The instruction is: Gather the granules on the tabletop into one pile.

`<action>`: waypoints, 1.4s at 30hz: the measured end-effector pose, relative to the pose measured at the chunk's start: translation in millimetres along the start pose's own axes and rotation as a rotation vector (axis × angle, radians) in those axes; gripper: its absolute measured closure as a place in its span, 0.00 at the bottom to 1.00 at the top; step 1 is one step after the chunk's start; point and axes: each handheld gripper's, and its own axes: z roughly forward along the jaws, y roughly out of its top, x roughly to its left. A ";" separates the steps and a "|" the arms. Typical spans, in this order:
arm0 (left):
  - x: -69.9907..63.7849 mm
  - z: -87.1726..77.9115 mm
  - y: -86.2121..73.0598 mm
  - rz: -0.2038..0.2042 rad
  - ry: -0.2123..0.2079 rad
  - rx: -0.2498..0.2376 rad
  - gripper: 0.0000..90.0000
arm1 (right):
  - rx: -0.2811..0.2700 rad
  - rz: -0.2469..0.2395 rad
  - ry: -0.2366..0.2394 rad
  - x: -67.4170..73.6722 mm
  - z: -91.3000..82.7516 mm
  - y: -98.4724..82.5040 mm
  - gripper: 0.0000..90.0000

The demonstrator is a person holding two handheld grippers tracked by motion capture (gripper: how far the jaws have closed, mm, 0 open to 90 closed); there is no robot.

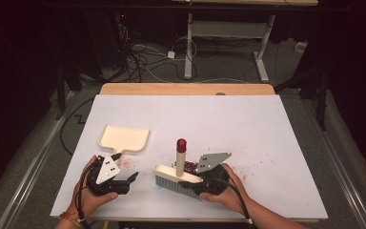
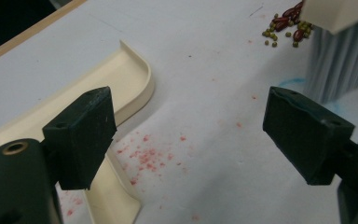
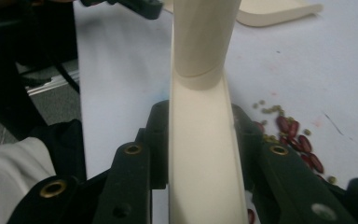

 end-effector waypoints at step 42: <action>-9.7 11.7 7.1 0.035 -0.052 0.041 0.19 | 0.033 -0.210 0.109 -36.1 -73.2 -47.0 0.75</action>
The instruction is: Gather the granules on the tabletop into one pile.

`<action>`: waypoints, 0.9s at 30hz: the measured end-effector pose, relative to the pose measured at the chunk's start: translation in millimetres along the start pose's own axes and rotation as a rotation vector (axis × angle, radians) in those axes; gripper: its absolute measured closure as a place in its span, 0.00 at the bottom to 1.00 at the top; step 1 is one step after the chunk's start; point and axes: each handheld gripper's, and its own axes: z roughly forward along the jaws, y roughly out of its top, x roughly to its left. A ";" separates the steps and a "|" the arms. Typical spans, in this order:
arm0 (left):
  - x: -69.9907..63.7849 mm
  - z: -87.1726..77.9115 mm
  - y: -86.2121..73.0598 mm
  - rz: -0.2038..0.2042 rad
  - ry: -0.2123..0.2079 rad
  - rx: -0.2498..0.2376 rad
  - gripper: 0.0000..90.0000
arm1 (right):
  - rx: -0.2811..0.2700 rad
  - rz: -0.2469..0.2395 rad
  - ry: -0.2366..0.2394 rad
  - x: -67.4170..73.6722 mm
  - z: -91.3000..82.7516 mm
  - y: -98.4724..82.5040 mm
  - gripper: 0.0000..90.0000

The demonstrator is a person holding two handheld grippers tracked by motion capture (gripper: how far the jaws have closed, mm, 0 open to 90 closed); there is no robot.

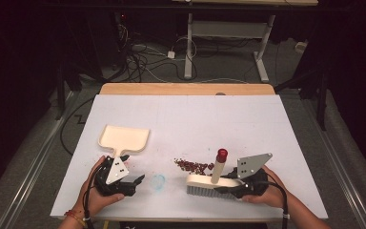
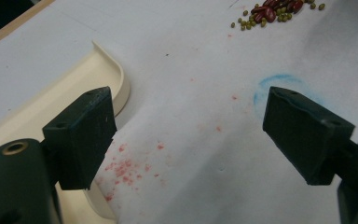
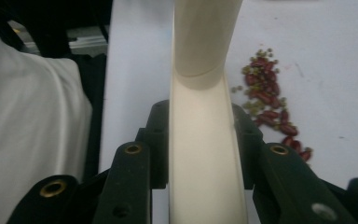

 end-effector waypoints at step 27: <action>-2.2 0.2 0.3 0.003 -0.008 -0.002 0.19 | -0.137 0.073 -0.146 -37.8 0.3 26.3 0.75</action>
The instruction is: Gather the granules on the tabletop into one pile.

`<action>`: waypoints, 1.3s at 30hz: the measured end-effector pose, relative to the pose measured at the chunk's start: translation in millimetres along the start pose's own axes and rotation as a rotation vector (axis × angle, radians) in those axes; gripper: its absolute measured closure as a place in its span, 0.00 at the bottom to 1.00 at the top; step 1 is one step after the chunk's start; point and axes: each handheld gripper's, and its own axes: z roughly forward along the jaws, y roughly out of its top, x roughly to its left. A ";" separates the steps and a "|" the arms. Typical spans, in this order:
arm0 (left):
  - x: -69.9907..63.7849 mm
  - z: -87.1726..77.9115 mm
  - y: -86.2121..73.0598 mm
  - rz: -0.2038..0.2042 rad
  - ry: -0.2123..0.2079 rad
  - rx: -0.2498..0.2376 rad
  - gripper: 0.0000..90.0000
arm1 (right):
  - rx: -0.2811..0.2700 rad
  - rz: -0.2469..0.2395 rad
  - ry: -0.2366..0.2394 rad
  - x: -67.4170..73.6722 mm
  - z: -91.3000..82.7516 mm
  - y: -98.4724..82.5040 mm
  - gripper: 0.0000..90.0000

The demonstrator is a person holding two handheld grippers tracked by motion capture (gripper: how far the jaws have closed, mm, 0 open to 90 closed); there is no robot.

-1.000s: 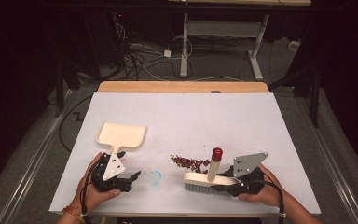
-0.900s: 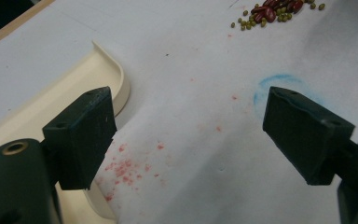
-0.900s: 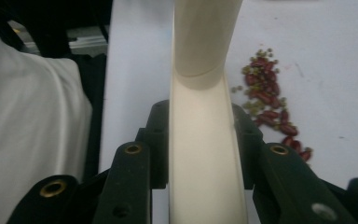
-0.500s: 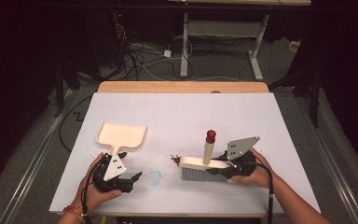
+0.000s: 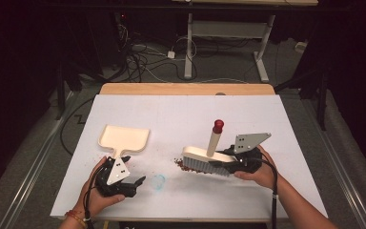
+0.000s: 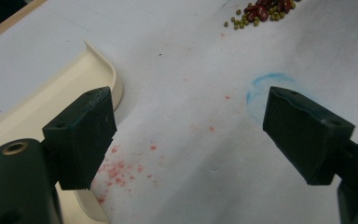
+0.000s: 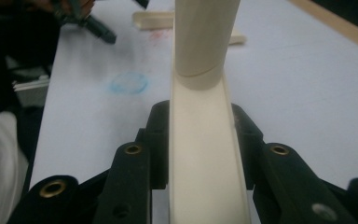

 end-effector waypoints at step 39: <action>0.6 -3.3 -1.8 0.015 -0.009 0.015 0.19 | 0.010 0.389 -0.334 45.1 57.1 5.8 0.75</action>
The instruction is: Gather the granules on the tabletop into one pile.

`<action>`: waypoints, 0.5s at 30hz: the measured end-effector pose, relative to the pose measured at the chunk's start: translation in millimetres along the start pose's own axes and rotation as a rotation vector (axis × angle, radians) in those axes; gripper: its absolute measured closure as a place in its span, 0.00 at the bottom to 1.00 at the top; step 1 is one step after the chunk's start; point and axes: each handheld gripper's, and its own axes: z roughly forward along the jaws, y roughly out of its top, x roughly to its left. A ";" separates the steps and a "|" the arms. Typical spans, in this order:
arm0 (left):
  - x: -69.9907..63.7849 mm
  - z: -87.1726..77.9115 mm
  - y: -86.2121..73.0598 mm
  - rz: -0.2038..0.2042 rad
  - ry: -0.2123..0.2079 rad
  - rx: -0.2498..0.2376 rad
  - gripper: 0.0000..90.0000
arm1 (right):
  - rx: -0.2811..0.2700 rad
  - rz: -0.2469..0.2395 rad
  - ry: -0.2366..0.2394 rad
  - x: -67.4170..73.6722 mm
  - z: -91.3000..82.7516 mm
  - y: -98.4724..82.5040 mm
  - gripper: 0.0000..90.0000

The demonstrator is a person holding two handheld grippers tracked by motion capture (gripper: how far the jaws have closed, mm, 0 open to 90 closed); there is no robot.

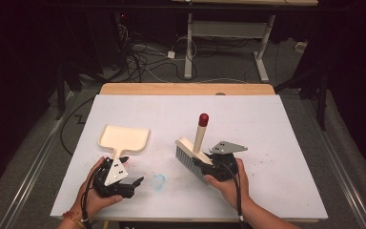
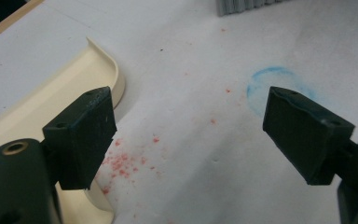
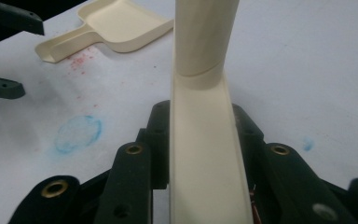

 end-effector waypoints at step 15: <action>-1.7 1.0 -0.3 0.006 -0.006 0.004 0.19 | -0.087 -0.096 -0.167 -35.7 -57.3 4.2 0.75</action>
